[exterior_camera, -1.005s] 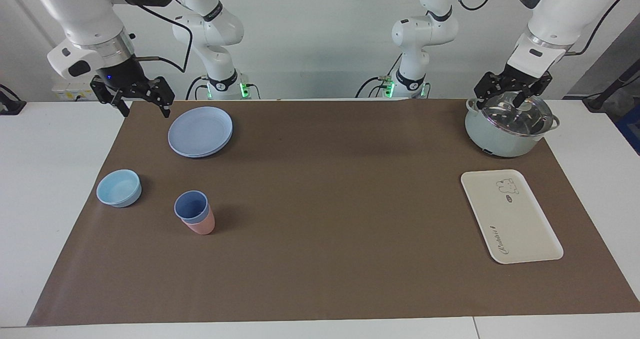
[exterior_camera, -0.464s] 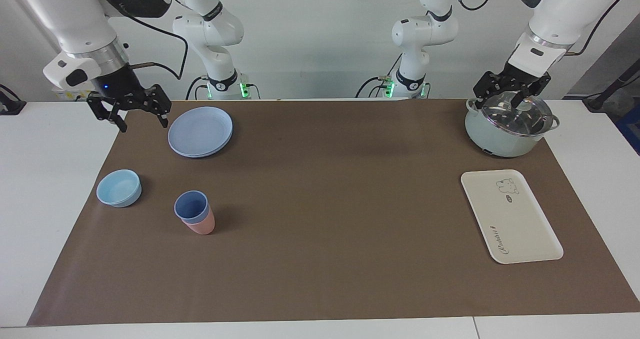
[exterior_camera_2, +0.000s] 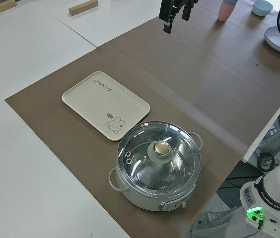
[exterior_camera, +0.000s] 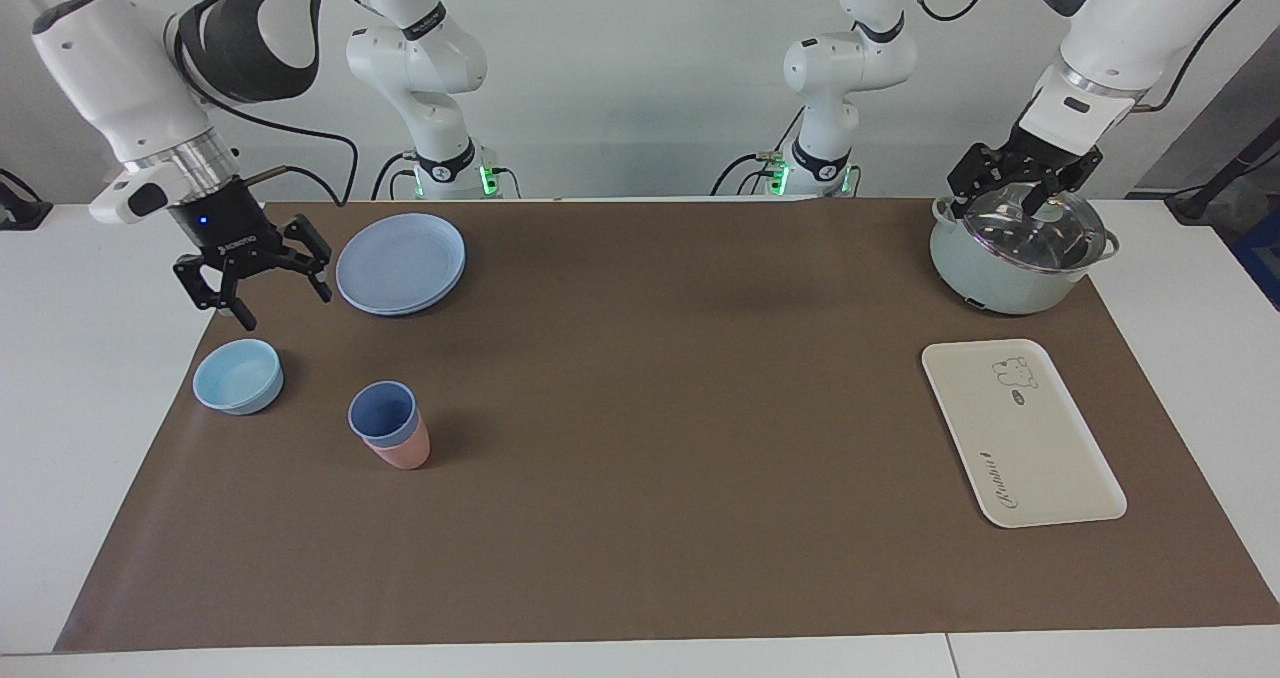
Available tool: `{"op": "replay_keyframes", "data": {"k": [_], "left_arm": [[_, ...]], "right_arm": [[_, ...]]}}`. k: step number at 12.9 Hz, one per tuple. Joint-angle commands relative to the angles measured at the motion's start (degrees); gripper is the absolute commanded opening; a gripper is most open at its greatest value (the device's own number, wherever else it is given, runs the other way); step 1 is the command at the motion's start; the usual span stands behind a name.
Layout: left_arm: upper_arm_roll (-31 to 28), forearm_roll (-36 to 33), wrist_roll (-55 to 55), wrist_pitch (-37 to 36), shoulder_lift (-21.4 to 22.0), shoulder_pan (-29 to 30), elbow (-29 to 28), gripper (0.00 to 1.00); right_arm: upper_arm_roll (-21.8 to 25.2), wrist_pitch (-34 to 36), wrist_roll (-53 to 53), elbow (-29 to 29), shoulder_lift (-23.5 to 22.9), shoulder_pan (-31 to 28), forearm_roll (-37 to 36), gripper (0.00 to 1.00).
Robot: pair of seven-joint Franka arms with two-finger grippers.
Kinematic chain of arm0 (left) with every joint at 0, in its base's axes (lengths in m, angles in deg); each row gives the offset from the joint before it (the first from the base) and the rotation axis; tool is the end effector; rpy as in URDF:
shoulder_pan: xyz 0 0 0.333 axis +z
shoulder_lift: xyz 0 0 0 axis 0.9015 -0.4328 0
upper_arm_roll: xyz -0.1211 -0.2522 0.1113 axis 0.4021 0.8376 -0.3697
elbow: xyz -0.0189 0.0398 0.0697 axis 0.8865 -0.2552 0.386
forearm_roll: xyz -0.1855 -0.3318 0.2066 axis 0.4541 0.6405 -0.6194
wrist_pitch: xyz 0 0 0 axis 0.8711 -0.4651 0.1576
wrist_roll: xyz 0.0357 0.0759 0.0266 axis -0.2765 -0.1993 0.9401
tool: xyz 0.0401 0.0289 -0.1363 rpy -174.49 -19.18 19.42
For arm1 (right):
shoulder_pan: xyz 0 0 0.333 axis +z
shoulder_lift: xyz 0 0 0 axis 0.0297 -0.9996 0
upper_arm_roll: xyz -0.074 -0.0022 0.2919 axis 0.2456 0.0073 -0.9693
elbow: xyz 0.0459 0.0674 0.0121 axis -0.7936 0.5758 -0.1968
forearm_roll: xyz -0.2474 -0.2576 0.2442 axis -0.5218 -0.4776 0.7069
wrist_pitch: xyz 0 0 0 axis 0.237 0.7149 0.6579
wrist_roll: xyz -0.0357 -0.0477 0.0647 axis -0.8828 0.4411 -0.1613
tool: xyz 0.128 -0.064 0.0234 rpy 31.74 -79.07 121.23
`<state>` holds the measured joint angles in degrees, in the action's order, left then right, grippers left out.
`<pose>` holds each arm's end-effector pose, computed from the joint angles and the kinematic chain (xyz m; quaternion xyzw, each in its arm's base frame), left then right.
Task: Place cup on tray
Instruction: 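Move the right gripper toward the nested blue and pink cups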
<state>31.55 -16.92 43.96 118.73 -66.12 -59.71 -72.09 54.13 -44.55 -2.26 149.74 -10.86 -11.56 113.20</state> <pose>0.5728 -0.0271 0.5814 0.9995 -0.0123 -0.0270 0.0051 0.6117 -0.0858 0.4534 -0.9522 -0.1709 -0.2178 0.1292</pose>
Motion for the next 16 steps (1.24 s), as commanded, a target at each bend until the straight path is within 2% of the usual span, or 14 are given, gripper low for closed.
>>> {"op": "replay_keyframes", "data": {"k": [1, 5, 8, 11, 13, 16], "left_arm": [[-0.1, 1.0, 0.2, 1.5, 2.4, 0.5, -3.5, 1.0], [-0.1, 1.0, -0.1, 3.2, 3.1, 0.5, -5.1, 1.0], [-0.1, 0.9, -0.2, 3.8, 3.5, 0.5, -6.0, 1.0], [-0.1, 0.9, -0.2, 4.6, 3.8, 0.5, -6.8, 1.0], [-0.1, 0.9, -0.2, 5.3, 4.1, 0.5, -7.3, 1.0], [-0.1, 1.0, -0.3, 5.5, 4.1, 0.5, -7.4, 1.0]], "right_arm": [[-0.3, -2.3, 15.8, 2.9, -1.7, -3.0, 11.0, 1.0], [-0.4, -2.5, 44.6, 4.0, -9.1, -6.0, 29.2, 1.0], [-0.4, -3.7, 57.4, 6.2, -12.7, -5.1, 44.3, 1.0], [-0.4, -2.8, 66.5, 7.3, -16.0, -4.3, 53.0, 1.0], [-0.5, -2.1, 77.1, 7.4, -19.9, -4.1, 61.6, 1.0], [-0.6, -1.1, 83.0, 7.7, -21.8, -3.5, 64.3, 1.0]]}}
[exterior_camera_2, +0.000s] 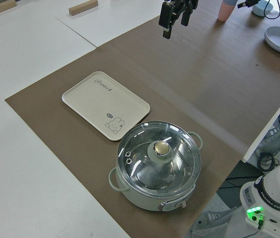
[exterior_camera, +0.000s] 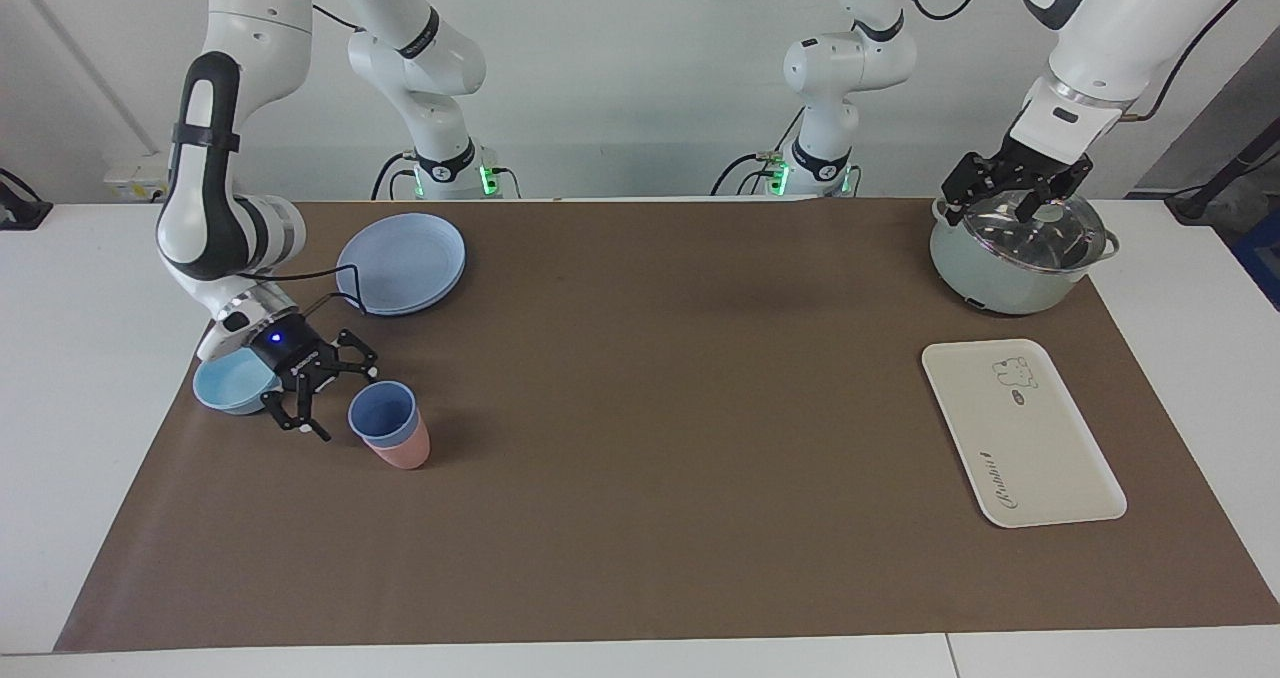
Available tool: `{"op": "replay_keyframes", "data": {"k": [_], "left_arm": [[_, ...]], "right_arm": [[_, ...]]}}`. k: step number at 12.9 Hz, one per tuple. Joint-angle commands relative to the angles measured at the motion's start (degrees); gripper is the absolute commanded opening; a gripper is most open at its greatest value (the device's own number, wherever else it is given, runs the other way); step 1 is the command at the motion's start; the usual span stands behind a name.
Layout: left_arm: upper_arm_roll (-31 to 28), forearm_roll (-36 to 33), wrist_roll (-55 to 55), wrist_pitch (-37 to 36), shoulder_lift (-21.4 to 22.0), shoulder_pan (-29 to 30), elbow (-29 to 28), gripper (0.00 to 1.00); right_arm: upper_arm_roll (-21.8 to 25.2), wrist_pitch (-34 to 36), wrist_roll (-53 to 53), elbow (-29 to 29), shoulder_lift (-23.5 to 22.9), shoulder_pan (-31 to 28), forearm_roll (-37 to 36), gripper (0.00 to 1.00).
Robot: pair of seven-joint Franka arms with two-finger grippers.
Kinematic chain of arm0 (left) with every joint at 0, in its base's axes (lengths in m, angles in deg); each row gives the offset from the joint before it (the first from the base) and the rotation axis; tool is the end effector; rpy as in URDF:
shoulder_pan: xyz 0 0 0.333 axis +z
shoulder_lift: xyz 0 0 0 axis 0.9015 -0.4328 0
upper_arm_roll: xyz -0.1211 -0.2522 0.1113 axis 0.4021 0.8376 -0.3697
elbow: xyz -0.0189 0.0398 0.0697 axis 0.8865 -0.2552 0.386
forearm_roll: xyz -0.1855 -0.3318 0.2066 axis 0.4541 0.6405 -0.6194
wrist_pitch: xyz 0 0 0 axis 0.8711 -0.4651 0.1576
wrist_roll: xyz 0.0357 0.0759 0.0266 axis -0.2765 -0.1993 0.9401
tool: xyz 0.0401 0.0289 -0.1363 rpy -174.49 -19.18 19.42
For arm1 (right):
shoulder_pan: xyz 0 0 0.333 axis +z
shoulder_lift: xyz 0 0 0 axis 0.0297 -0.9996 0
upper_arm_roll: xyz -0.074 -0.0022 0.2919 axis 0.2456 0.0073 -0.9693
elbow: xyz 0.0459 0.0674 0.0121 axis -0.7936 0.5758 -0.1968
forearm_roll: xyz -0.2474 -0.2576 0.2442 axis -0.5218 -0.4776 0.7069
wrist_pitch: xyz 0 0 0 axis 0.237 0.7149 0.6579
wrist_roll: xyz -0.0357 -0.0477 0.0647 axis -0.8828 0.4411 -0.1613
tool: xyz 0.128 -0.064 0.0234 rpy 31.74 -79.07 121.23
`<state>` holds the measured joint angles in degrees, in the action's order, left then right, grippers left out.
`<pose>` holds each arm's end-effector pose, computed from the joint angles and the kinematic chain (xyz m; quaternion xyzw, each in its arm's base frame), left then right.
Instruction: Place cup on tray
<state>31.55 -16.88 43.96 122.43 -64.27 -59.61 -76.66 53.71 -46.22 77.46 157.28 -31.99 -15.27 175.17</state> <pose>0.5696 -0.0267 0.5646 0.9998 -0.0109 -0.0185 0.0038 0.6064 -0.0915 0.2021 -0.8047 -0.2974 -0.4530 0.2426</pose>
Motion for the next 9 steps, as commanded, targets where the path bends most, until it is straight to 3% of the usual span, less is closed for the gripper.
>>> {"op": "replay_keyframes", "data": {"k": [1, 4, 9], "left_arm": [[-0.1, 0.9, -0.3, 1.9, 2.4, 0.4, -3.4, 1.0], [-0.1, 0.9, -0.2, 1.8, 2.7, 0.3, -3.8, 1.0], [-0.1, 0.9, -0.4, 1.6, 2.7, 0.0, -3.6, 1.0]], "right_arm": [[-0.2, 0.7, 4.6, 0.3, -1.0, 0.9, 4.8, 1.0], [-0.1, 0.0, 8.4, 1.3, -1.0, 3.9, 12.0, 1.0], [-0.1, -0.3, 8.9, 1.3, -1.1, 4.6, 14.7, 1.0]]}}
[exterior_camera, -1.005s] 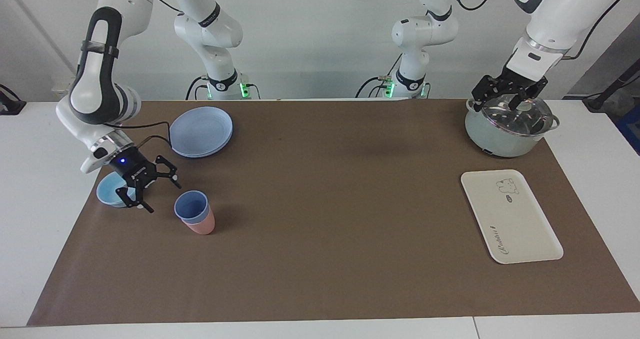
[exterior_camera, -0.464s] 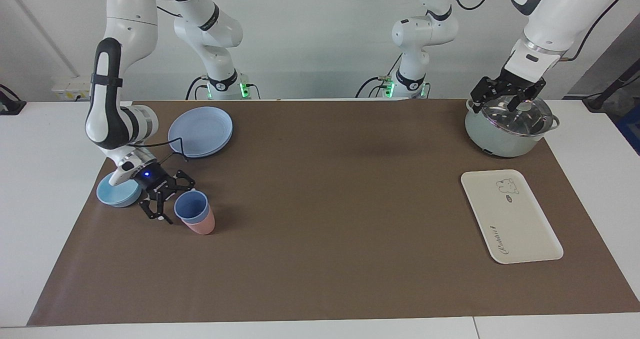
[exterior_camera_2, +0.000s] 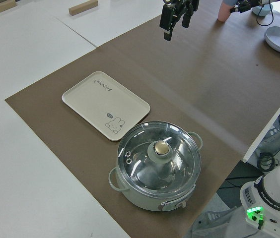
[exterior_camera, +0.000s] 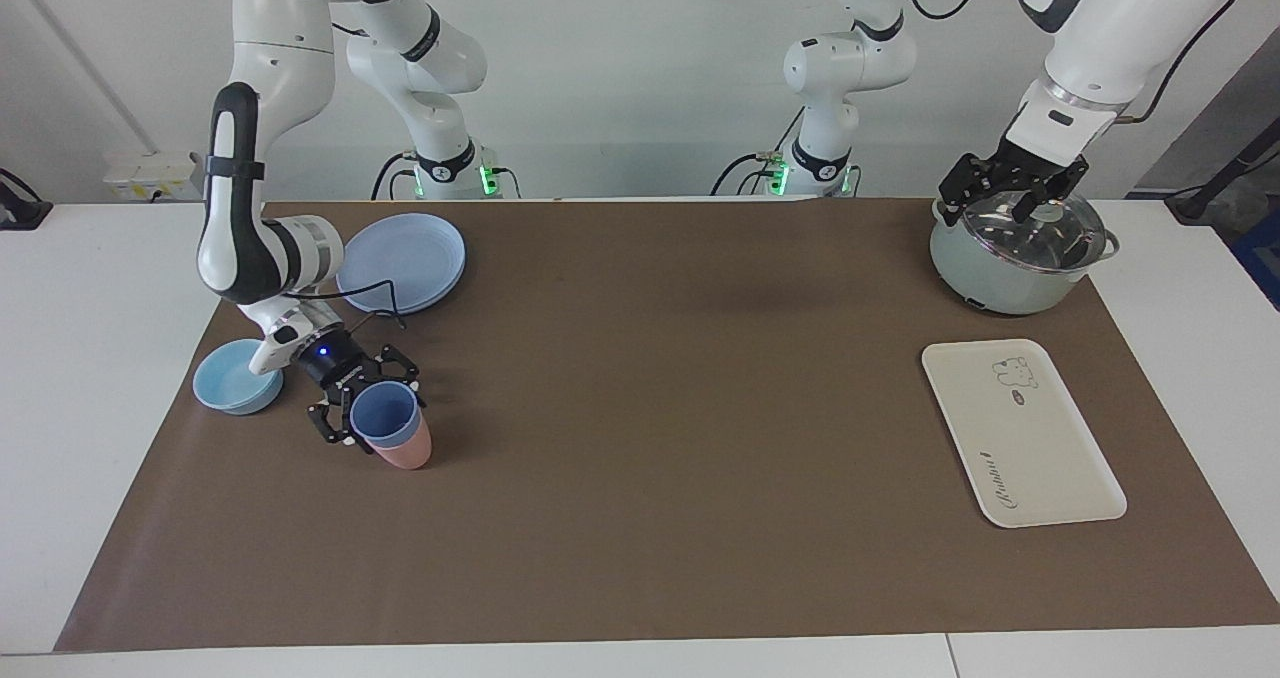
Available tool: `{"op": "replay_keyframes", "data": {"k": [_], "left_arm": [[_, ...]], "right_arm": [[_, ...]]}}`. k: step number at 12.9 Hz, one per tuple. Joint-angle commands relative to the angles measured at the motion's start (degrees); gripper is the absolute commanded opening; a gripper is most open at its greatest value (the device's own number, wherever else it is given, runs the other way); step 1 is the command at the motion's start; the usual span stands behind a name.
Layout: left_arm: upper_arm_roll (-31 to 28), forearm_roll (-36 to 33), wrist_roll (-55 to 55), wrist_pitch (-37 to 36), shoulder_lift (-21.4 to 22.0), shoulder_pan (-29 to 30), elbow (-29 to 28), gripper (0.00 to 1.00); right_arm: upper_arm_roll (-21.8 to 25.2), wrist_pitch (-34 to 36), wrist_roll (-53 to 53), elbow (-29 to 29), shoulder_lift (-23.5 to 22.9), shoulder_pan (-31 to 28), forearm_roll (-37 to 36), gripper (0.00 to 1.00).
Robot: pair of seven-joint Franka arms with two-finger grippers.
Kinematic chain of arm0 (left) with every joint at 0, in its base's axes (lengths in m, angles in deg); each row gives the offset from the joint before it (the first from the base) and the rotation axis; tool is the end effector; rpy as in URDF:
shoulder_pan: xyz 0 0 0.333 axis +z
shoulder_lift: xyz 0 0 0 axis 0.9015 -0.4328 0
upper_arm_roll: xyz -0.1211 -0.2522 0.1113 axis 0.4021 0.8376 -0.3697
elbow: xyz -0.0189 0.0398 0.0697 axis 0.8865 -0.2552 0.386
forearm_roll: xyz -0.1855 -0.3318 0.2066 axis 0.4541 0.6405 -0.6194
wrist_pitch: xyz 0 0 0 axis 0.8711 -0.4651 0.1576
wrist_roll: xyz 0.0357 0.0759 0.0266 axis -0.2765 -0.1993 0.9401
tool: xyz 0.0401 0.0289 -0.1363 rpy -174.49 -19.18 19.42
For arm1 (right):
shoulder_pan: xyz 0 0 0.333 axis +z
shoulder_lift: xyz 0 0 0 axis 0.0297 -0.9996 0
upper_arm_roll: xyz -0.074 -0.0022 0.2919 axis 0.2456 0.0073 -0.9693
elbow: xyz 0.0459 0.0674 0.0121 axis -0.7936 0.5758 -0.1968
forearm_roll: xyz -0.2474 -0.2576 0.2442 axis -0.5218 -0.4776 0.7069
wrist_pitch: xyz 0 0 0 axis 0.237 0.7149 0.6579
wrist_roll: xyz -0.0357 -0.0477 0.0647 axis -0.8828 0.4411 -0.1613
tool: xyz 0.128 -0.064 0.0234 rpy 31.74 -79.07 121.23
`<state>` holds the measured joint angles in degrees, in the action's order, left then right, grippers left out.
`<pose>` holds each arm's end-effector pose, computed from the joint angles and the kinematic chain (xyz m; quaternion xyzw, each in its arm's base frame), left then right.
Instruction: Place cup on tray
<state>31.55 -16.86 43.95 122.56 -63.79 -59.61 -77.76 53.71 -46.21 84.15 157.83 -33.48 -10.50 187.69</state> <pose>0.5665 -0.0268 0.5597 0.9997 -0.0108 -0.0228 0.0034 0.6142 -0.0427 0.1901 -0.7842 -0.2750 -0.4960 0.2518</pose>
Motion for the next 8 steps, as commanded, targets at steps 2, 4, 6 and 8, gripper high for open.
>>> {"op": "replay_keyframes", "data": {"k": [2, 4, 6, 8], "left_arm": [[-0.2, 0.8, -0.4, 1.3, 2.2, 0.2, -2.4, 1.0], [-0.2, 0.7, 0.0, 1.5, 2.0, 0.4, -1.9, 1.0], [-0.2, 0.7, -0.3, 1.6, 2.0, 0.3, -1.8, 1.0], [-0.2, 0.7, 0.1, 0.7, 2.0, 0.0, -1.9, 1.0]], "right_arm": [[-0.1, -0.4, 2.2, 0.5, 0.3, -0.2, 2.3, 1.0], [-0.1, -0.4, 2.9, 0.1, 0.2, 0.4, 2.4, 0.32], [-0.1, -0.5, 1.5, -0.3, 0.1, 0.8, 3.1, 0.0], [-0.1, -1.0, -0.1, -1.0, 0.6, 1.4, 3.1, 0.0]]}}
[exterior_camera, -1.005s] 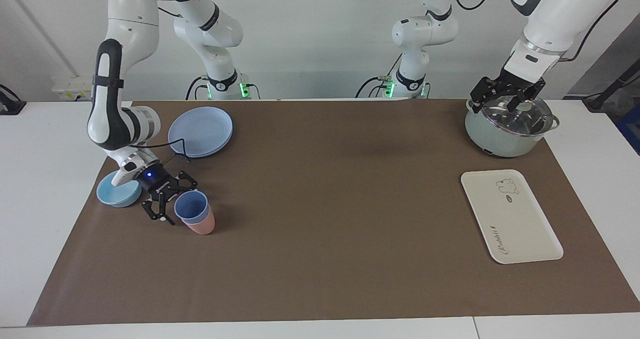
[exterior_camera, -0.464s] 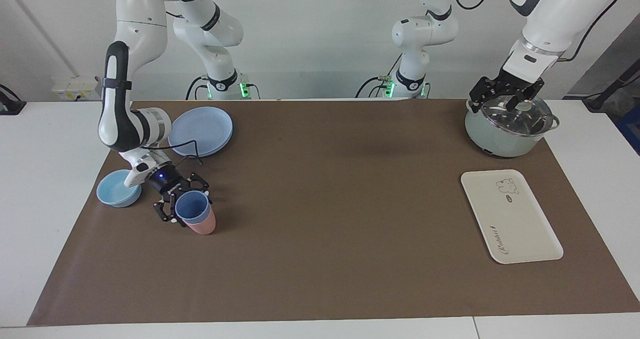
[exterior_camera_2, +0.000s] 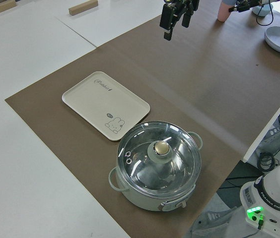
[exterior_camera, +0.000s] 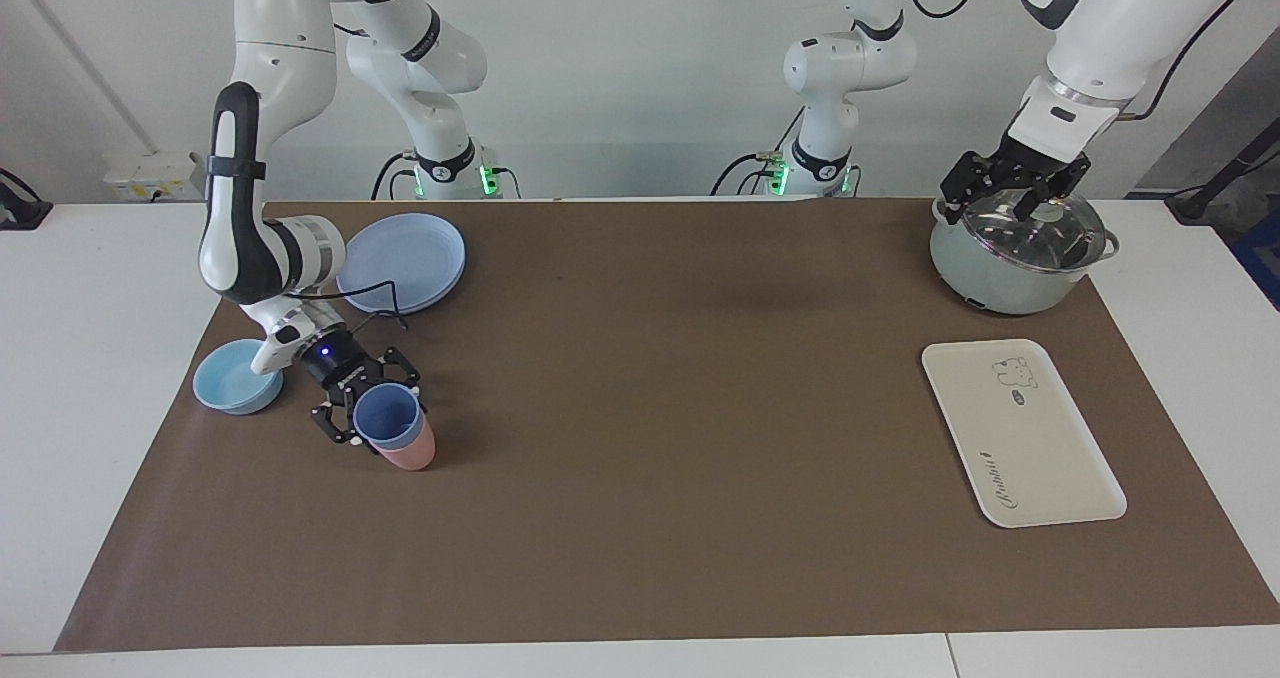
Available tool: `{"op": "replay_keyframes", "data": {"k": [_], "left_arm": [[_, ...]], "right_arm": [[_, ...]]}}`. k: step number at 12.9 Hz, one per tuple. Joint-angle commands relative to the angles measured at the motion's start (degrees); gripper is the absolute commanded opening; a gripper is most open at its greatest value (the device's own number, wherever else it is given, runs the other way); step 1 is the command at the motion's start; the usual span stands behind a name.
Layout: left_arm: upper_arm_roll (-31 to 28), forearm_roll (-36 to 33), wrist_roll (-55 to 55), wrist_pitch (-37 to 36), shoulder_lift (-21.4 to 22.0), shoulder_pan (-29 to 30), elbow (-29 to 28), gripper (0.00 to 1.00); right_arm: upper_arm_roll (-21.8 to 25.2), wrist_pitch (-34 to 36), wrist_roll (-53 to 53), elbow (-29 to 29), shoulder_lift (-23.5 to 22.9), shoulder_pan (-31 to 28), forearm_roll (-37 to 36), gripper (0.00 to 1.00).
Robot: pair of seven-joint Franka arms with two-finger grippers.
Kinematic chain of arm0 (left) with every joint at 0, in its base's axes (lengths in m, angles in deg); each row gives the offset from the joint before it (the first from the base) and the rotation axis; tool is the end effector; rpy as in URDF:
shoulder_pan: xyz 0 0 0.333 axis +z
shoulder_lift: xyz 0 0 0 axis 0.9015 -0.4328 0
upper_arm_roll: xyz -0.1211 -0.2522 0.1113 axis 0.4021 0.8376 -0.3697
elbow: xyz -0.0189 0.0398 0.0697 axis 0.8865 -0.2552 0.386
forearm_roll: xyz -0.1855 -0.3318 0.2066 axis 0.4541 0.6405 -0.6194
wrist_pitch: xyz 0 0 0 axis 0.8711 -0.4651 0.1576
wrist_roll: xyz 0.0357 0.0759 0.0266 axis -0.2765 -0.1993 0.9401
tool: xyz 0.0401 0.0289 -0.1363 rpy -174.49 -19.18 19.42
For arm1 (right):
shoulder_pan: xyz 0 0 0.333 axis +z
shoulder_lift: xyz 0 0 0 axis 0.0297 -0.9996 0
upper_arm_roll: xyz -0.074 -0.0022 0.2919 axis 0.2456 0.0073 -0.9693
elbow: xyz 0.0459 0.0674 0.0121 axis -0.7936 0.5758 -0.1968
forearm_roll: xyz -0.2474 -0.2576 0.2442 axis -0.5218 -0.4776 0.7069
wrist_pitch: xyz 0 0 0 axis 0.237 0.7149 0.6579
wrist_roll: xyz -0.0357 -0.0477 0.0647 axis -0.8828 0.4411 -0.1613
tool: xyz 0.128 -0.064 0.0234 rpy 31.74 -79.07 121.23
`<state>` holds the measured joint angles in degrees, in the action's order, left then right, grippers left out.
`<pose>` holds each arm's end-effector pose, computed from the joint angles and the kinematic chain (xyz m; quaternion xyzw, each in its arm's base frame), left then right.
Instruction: Place cup on tray
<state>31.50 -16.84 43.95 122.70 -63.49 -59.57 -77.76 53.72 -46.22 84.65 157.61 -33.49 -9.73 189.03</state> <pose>0.5657 -0.0261 0.5629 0.9998 -0.0100 -0.0190 0.0034 0.6172 -0.0353 0.1925 -0.7805 -0.2738 -0.5019 0.2528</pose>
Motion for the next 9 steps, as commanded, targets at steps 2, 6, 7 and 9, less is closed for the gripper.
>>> {"op": "replay_keyframes", "data": {"k": [2, 6, 7, 9], "left_arm": [[-0.1, 0.6, 0.3, 0.9, 1.6, -0.2, -1.5, 1.0], [0.5, 0.7, 1.2, -0.2, 2.1, -1.7, -2.4, 1.0], [0.5, 0.7, 1.6, 0.0, 2.2, -3.4, -2.8, 1.0], [0.6, 0.8, 2.9, 1.2, 3.3, -4.6, -4.8, 1.0]], "right_arm": [[-0.7, -7.8, -3.5, -1.2, 5.0, 2.4, -0.7, 0.0], [-0.5, -15.6, -25.7, -1.4, 11.9, 8.5, -18.6, 0.0], [-0.6, -15.6, -30.9, -1.4, 13.3, 8.6, -24.8, 0.0], [-0.7, -15.1, -41.5, -1.9, 15.6, 9.3, -37.2, 0.0]]}}
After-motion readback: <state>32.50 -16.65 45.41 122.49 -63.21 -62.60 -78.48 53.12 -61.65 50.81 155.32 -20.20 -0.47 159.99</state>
